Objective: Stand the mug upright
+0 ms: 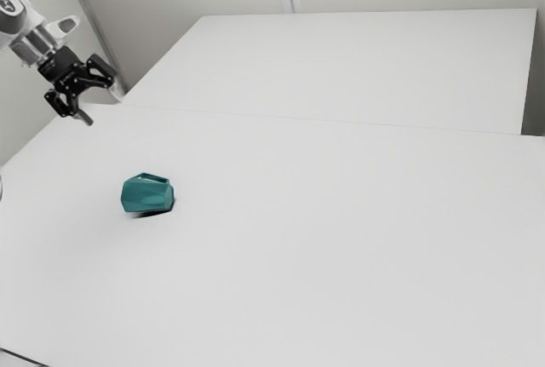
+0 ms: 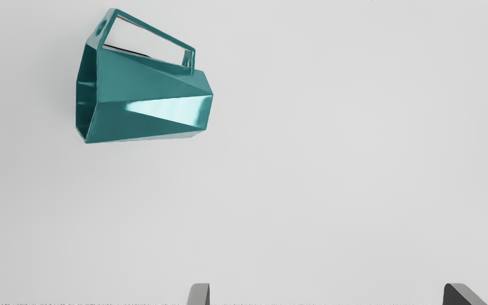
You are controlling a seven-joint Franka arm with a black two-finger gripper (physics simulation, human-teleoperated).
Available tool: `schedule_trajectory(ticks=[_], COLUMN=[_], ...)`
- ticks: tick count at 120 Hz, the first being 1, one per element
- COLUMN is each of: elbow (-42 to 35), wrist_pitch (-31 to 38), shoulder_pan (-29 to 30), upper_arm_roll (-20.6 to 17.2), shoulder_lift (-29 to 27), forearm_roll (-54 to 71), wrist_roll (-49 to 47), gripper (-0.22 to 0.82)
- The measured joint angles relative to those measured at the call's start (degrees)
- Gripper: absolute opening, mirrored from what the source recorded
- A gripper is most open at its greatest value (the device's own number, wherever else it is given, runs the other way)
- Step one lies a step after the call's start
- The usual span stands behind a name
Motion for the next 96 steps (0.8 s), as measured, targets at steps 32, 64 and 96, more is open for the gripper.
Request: schedule_trajectory(ticks=[32,64,96], elbow=[-1.25,-6.45,-7.65], wrist_pitch=[-2.95,-4.25,-4.44], shoulder_pan=[5.86,10.62,13.27], upper_arm_roll=[0.05,0.04,-0.14], shoulder_lift=[2.79,5.75,10.84], forearm_roll=[-5.74,-11.49,-15.38], wrist_roll=[1.01,3.89,7.54], gripper=[0.60,0.60,0.60])
